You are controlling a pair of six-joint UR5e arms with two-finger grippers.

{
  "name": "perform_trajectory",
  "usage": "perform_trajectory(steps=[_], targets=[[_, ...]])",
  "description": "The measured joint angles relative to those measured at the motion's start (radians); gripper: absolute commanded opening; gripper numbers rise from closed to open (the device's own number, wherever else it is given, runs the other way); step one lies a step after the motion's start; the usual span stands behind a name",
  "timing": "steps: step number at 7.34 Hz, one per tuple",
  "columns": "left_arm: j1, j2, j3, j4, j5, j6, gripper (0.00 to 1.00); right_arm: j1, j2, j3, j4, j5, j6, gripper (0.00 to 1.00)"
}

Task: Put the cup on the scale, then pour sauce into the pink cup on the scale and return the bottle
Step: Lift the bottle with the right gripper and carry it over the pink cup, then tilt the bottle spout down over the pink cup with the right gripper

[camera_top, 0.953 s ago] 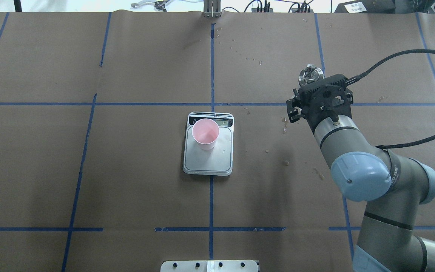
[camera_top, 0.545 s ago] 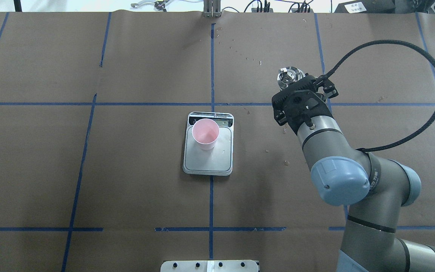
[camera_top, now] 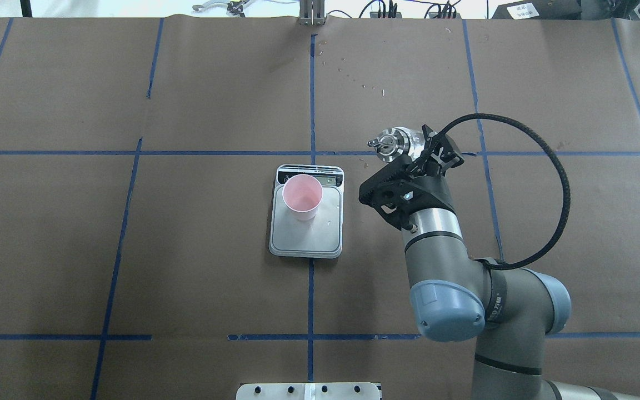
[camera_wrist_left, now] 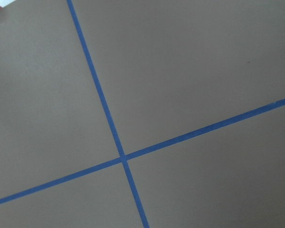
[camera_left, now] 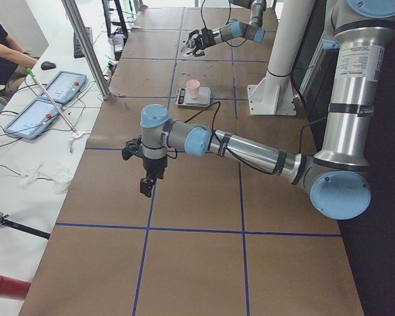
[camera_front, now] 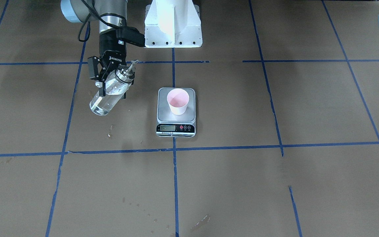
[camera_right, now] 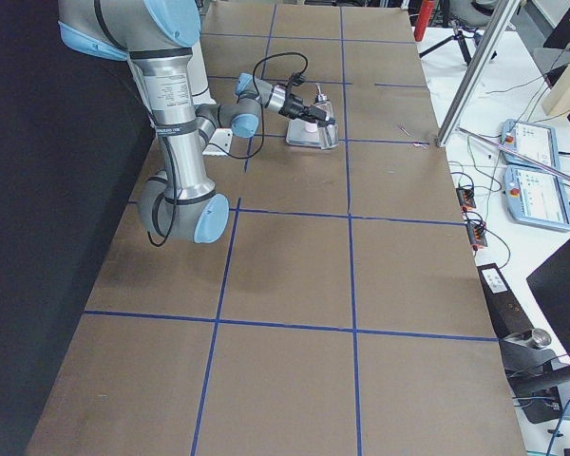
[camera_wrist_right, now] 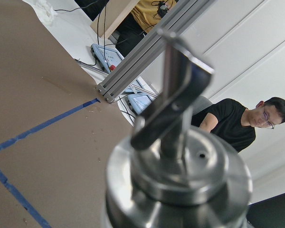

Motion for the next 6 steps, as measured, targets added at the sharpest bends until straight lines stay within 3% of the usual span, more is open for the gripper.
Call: perform_trajectory(steps=[3, 6], targets=[[-0.05, 0.025, 0.044, -0.006, -0.101, 0.004, 1.0, -0.022, 0.034, -0.077, -0.006, -0.072, -0.05, 0.0], [-0.072, 0.059, 0.056, -0.066, -0.123, 0.08, 1.0, -0.036, 0.109, -0.2, -0.015, -0.143, -0.1, 0.0]])
